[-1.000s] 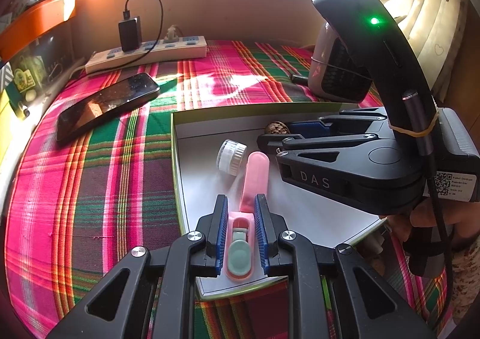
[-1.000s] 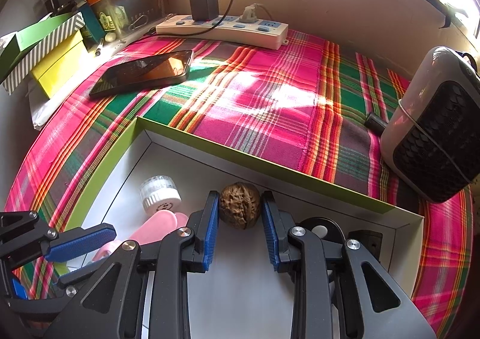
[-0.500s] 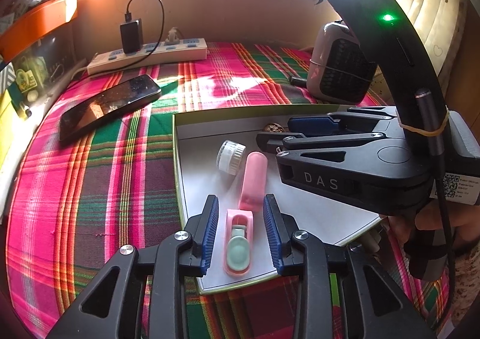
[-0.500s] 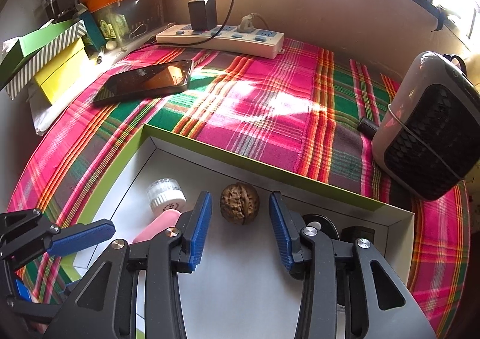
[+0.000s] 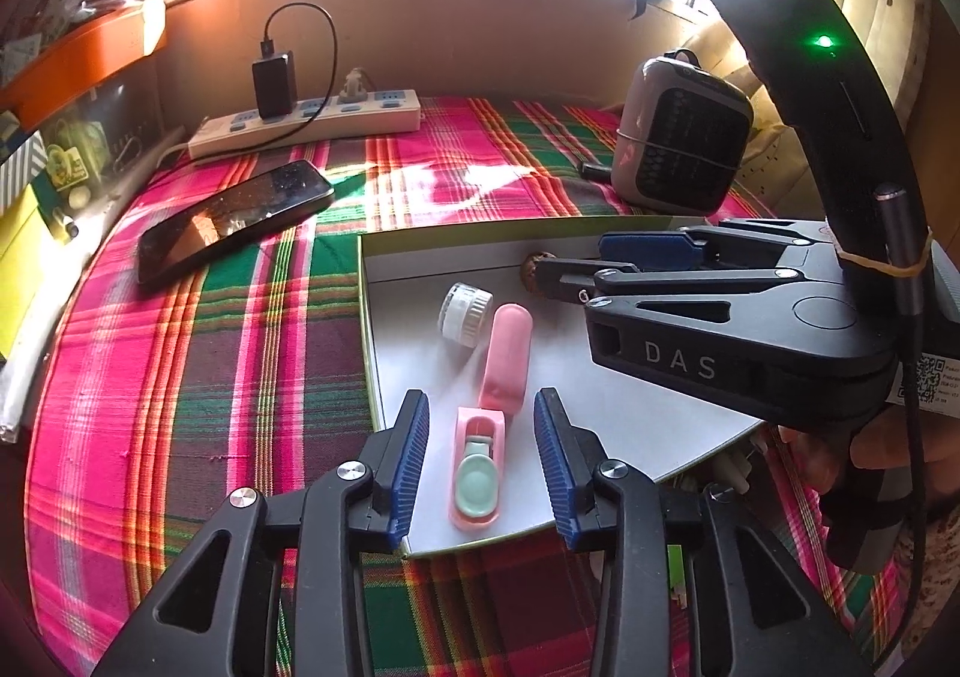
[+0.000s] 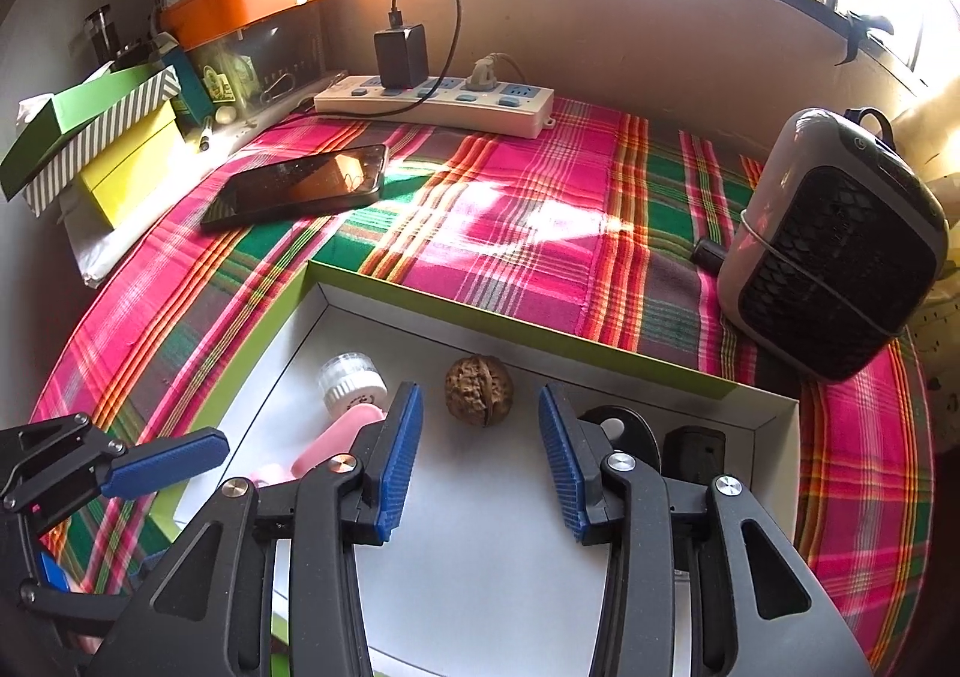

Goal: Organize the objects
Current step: 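Open left gripper releasing the pink case while right gripper releases the walnut in the box, then withdraw both open grippers from the box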

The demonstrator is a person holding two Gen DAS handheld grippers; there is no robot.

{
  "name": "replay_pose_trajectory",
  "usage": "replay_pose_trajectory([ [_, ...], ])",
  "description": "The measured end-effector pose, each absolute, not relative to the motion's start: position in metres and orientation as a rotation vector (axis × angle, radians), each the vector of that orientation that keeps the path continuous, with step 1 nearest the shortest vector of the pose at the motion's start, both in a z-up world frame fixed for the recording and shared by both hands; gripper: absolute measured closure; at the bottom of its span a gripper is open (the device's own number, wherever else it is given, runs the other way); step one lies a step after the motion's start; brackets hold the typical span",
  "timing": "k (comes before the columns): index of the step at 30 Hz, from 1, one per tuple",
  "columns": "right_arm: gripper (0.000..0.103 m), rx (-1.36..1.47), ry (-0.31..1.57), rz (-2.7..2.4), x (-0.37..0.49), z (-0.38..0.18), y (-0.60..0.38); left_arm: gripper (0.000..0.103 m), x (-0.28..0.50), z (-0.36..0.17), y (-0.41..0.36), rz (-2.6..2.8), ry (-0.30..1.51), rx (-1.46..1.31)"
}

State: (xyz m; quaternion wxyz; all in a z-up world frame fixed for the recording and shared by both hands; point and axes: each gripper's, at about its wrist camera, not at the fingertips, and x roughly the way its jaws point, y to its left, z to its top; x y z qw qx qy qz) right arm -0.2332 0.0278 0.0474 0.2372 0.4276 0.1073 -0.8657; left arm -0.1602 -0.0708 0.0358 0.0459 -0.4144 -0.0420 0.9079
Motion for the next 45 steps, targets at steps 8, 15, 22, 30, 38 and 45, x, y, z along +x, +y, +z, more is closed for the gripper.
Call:
replay_pose_trajectory([
  [8,0.061,1.131,0.252,-2.401,-0.214,0.062,0.035,0.068,-0.148,0.044,-0.071,2.786,-0.124,-1.236],
  [15,0.061,1.093,0.226,-2.434,-0.190,0.073,0.042,0.068,-0.135,0.050,-0.070,2.802,-0.117,-1.216],
  [22,0.061,1.077,0.170,-2.458,-0.169,0.074,0.055,0.068,-0.121,0.054,-0.068,2.805,-0.116,-1.198],
  [30,0.061,1.073,0.174,-2.495,-0.150,0.072,0.067,0.068,-0.109,0.056,-0.066,2.797,-0.119,-1.187],
  [38,0.061,1.077,0.134,-2.525,-0.135,0.066,0.087,0.068,-0.099,0.051,-0.063,2.771,-0.128,-1.195],
  [45,0.061,1.079,0.129,-2.554,-0.125,0.063,0.099,0.067,-0.094,0.046,-0.057,2.744,-0.117,-1.202],
])
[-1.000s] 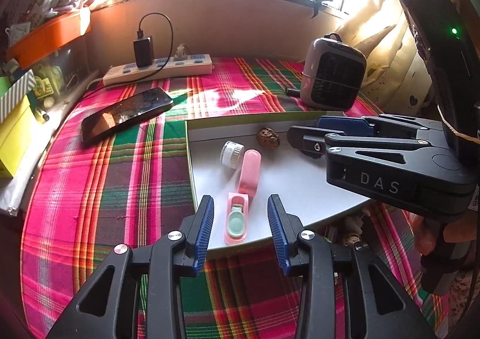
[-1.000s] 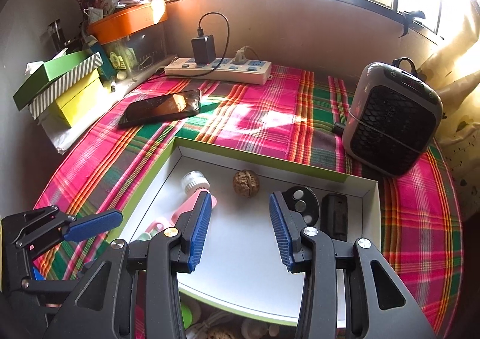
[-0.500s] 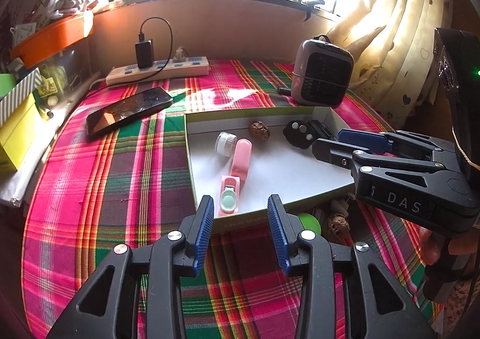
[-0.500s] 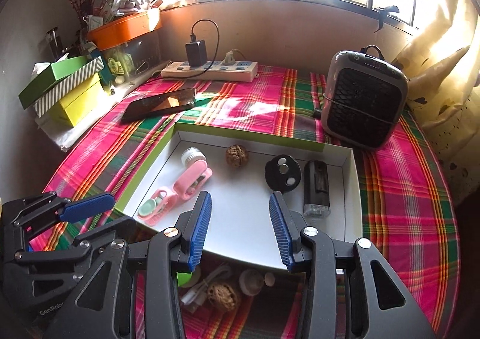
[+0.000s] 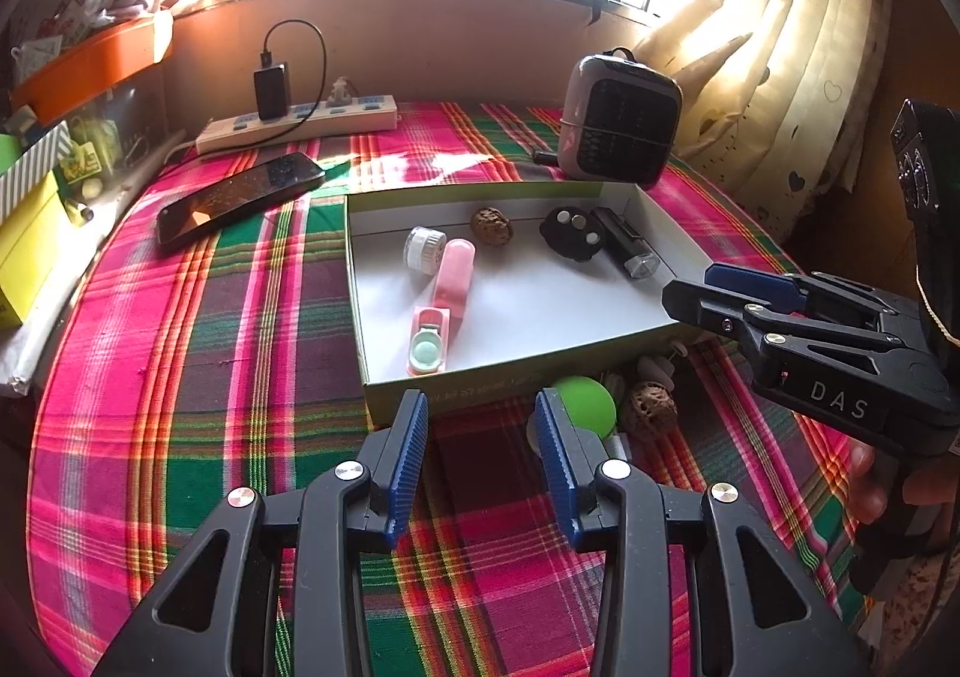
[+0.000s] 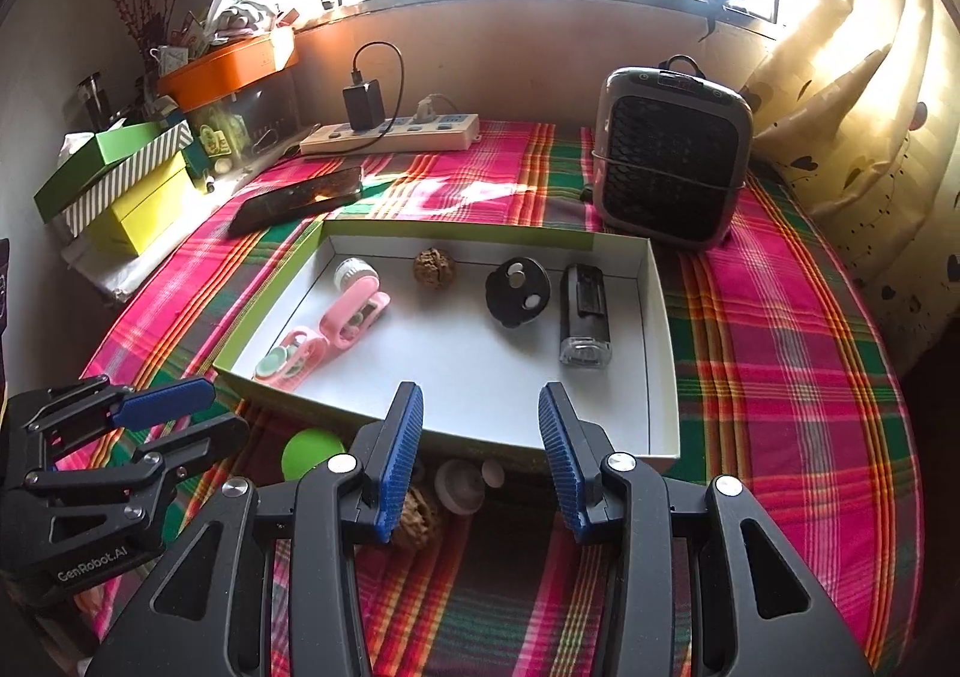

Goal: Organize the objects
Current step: 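Withdraw both open grippers from the box, then move left gripper to the green-lidded round container while right gripper approaches another walnut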

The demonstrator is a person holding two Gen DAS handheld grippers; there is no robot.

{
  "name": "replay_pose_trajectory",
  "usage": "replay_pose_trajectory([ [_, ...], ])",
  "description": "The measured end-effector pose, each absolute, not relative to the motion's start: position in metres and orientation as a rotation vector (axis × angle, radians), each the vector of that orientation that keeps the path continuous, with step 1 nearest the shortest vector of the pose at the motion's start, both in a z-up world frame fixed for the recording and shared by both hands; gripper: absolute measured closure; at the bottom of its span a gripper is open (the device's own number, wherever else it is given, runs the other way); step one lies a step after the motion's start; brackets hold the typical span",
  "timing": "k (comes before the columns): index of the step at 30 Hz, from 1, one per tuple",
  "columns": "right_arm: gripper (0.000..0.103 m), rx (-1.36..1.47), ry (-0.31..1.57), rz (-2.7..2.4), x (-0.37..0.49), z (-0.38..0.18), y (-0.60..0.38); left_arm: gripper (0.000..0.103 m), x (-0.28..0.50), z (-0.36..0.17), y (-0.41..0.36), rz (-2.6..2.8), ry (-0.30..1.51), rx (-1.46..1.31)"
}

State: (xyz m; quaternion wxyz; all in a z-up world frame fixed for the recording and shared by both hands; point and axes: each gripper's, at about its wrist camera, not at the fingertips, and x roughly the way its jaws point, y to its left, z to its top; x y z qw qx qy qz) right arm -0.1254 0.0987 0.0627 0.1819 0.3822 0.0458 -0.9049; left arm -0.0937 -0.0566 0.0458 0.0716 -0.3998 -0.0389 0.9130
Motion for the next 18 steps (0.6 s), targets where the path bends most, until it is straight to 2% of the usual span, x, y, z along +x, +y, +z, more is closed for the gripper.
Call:
replay_pose_trajectory([
  [14,0.061,1.098,0.134,-2.584,-0.107,0.048,0.121,0.065,-0.092,0.034,-0.036,2.676,-0.081,-1.221],
  [18,0.054,1.114,0.118,-2.583,-0.104,0.043,0.126,0.063,-0.093,0.032,-0.032,2.657,-0.073,-1.224],
])
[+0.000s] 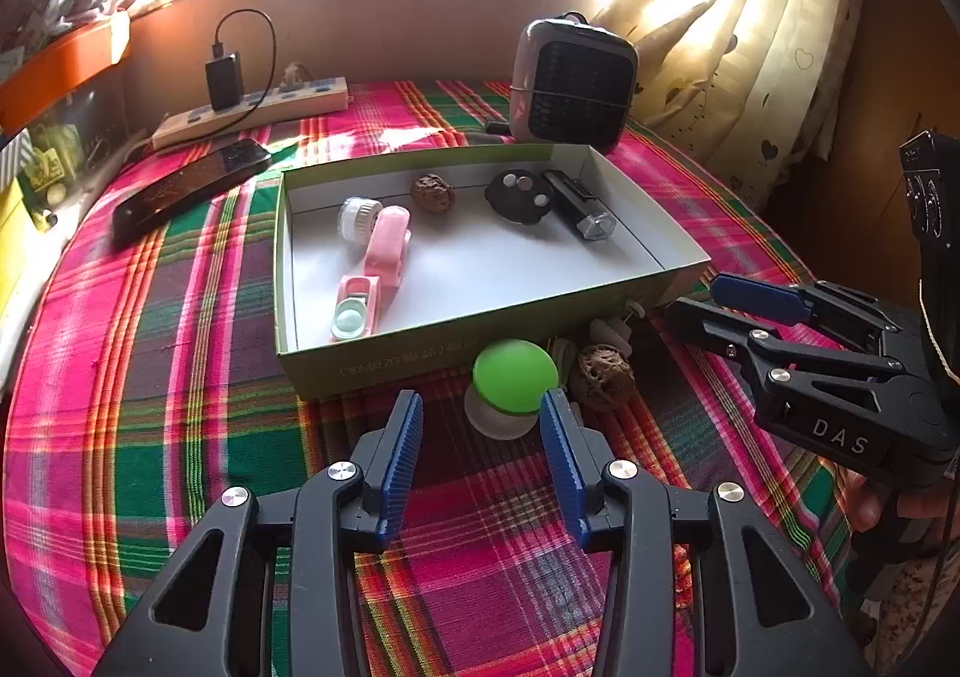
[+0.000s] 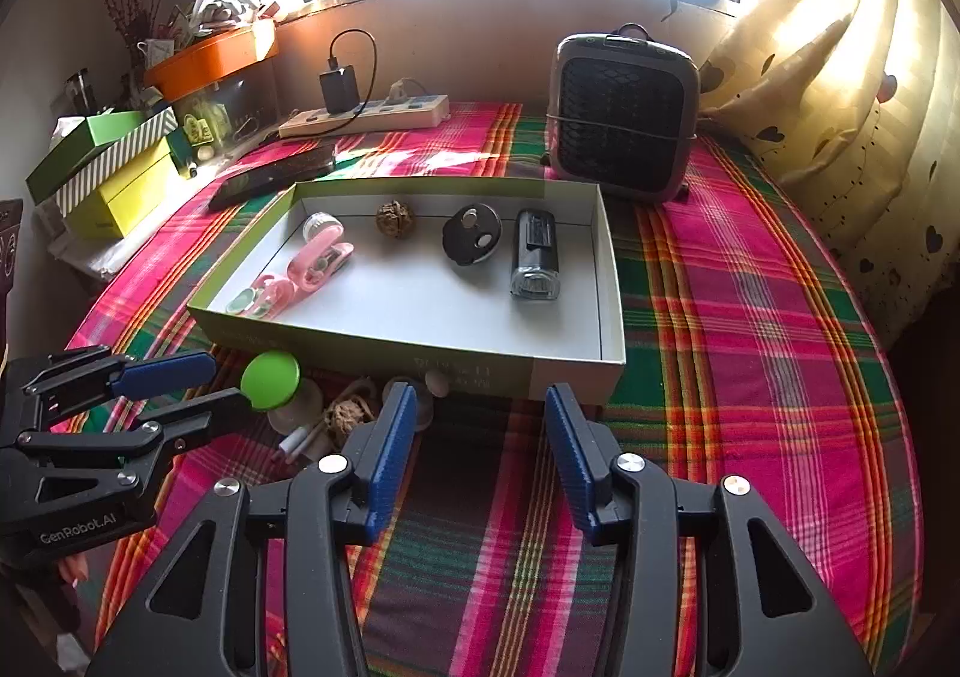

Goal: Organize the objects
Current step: 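Move left gripper to the green-lidded round container while right gripper approaches another walnut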

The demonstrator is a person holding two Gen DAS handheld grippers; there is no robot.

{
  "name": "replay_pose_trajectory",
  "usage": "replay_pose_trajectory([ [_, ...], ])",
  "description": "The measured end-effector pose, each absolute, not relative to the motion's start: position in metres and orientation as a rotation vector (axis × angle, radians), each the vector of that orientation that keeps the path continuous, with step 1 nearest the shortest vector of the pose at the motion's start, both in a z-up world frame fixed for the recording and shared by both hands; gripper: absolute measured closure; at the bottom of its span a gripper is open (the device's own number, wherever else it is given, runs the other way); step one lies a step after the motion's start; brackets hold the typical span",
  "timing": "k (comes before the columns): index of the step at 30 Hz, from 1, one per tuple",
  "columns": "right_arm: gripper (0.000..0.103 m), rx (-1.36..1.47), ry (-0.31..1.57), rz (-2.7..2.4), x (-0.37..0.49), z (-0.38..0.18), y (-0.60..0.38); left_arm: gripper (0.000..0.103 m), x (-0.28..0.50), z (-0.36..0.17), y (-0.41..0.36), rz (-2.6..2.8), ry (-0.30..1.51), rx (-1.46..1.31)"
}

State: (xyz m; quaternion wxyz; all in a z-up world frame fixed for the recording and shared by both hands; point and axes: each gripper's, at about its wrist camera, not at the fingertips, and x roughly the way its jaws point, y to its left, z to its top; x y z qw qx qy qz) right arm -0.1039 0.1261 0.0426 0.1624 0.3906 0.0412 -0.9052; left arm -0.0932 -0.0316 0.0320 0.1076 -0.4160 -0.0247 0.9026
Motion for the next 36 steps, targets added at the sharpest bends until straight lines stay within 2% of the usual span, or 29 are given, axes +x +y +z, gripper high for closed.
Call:
replay_pose_trajectory([
  [31,0.054,1.176,0.100,-2.552,-0.098,0.023,0.130,0.060,-0.123,0.016,-0.017,2.626,-0.072,-1.279],
  [34,0.054,1.176,0.101,-2.551,-0.098,0.023,0.130,0.061,-0.123,0.016,-0.020,2.629,-0.098,-1.276],
  [36,0.054,1.177,0.100,-2.551,-0.098,0.023,0.130,0.066,-0.122,0.017,-0.021,2.638,-0.098,-1.273],
])
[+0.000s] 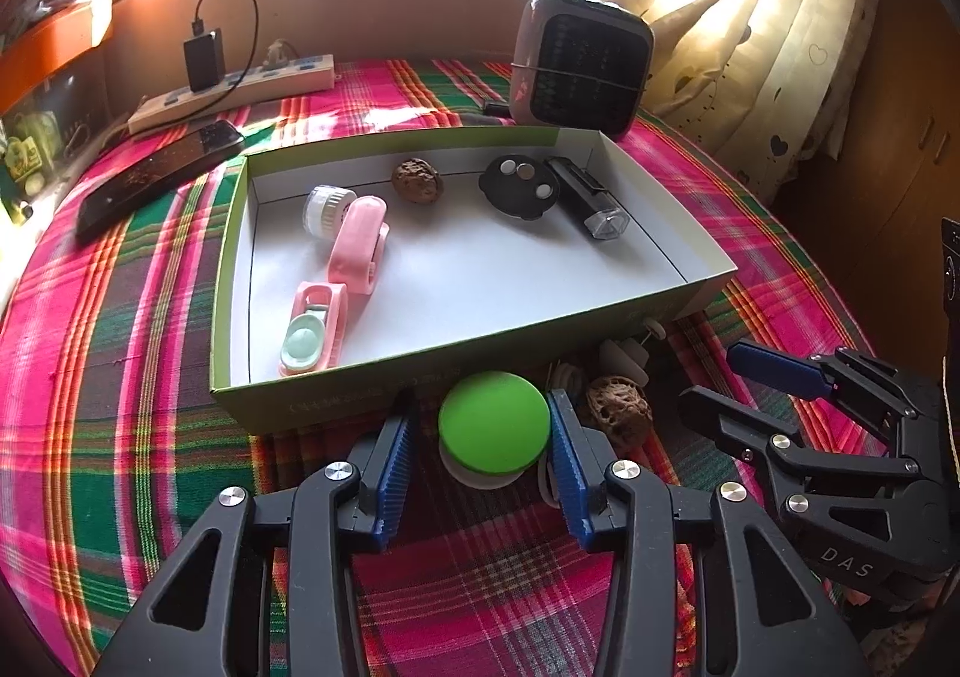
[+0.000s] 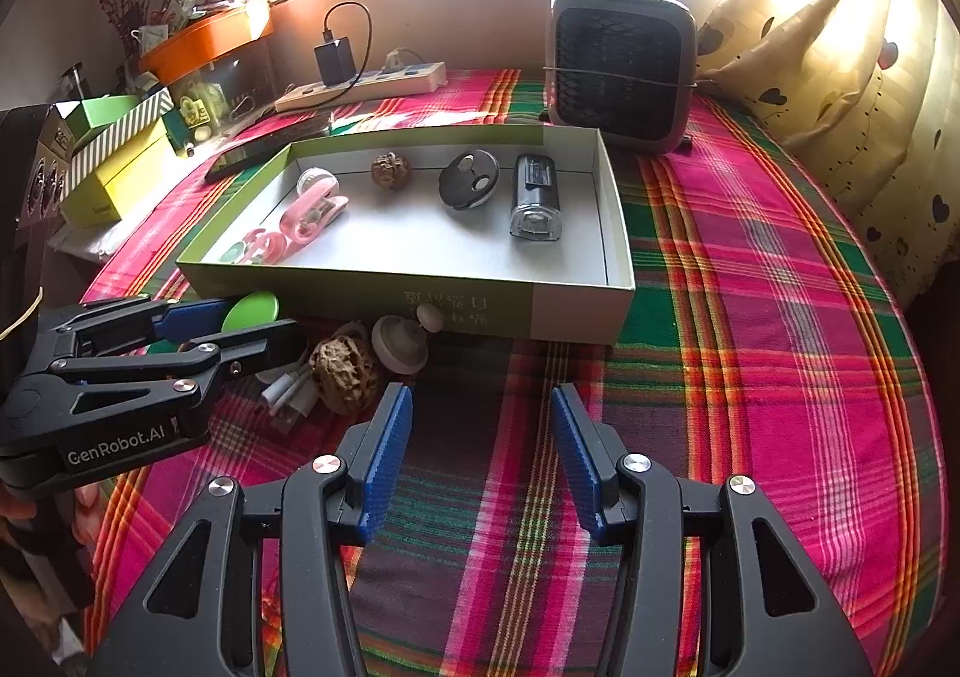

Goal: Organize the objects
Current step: 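Move left gripper to the green-lidded round container while right gripper approaches another walnut, then close left gripper on the green-lidded container while right gripper closes on the walnut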

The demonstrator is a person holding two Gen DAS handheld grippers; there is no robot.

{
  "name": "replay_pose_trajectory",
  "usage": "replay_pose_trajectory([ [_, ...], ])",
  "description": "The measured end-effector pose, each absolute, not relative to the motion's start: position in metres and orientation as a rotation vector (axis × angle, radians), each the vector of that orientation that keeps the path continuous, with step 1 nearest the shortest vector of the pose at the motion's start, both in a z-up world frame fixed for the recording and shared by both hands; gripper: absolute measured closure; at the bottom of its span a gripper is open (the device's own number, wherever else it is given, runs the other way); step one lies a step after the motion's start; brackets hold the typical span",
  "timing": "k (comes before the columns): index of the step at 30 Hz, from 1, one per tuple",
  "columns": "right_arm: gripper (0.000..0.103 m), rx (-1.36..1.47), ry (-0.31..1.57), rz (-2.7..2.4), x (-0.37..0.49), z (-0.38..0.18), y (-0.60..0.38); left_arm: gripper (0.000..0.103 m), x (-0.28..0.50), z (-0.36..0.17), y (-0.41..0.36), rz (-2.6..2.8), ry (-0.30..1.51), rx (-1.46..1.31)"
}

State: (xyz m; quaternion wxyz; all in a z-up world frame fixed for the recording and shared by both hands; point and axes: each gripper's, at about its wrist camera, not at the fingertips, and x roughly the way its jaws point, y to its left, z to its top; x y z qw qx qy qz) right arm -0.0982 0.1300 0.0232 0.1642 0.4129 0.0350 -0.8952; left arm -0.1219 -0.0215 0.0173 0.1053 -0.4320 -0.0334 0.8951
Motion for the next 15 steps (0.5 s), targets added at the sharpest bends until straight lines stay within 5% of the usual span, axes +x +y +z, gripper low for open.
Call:
replay_pose_trajectory([
  [15,0.054,1.150,0.043,-2.562,-0.091,0.030,0.113,0.072,-0.114,0.019,-0.046,2.702,-0.121,-1.278],
])
